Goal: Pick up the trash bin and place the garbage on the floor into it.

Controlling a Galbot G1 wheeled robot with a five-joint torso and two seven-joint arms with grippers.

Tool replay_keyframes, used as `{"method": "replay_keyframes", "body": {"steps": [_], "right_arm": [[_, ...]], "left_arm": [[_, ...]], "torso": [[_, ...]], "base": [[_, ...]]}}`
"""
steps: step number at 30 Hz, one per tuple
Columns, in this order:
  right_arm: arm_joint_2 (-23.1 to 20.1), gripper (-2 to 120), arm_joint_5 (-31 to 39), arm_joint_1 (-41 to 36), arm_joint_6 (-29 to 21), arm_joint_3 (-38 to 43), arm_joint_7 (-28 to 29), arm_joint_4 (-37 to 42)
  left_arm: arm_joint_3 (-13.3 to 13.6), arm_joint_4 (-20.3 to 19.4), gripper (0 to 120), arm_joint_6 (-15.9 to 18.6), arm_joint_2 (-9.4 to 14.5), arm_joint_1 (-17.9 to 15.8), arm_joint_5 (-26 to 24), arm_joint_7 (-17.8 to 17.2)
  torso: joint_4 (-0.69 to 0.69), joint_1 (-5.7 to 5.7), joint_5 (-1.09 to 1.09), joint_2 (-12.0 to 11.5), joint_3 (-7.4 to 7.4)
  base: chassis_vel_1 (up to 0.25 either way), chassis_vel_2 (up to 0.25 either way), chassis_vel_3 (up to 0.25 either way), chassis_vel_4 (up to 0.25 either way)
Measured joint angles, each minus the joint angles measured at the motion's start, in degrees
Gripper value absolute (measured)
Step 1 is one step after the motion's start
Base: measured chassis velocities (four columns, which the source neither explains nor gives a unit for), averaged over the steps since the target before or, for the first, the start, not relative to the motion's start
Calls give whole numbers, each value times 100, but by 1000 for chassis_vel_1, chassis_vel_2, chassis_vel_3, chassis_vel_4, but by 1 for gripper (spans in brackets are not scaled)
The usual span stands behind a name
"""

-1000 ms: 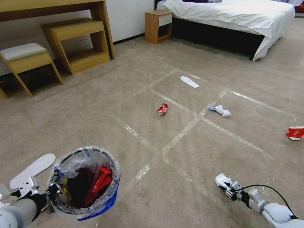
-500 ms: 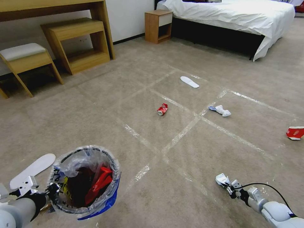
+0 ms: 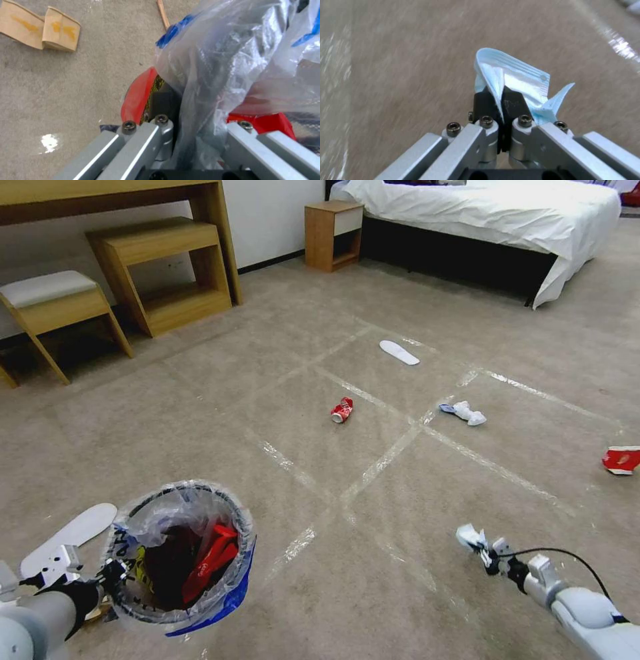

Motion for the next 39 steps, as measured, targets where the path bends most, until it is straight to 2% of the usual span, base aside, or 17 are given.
{"method": "replay_keyframes", "body": {"steps": [6,17,22,26,32,35,39], "right_arm": [[3,0,148,-13,6,421,60,337],[133,0,636,-341,91,1633,166,1783],[267,0,903,-339,374,1787,42,2150],[371,0,1351,-332,658,1804,-19,2746],[411,0,1656,-322,750,1791,-77,3443],[336,0,2000,-344,820,1758,-403,3905],[241,0,2248,-396,856,1705,-659,4141]], "left_arm": [[25,0,0,0,7,-49,-2,8],[71,0,0,0,7,-126,21,25],[71,0,0,0,10,-146,23,33],[72,0,0,0,13,-170,32,39],[93,0,0,0,-3,-194,51,46],[94,0,0,0,2,-198,53,68],[91,0,0,0,10,-199,53,80]], "torso": [[0,0,0,0,0],[-2,0,-1,0,0],[-1,0,0,0,0],[0,0,0,0,0],[0,0,-1,0,0],[0,0,-1,0,0],[0,0,-1,0,0]], "base": [[0,0,0,0],[0,0,0,0],[0,0,0,0],[0,0,0,0],[0,0,0,0],[0,0,0,0],[0,0,0,0]]}}
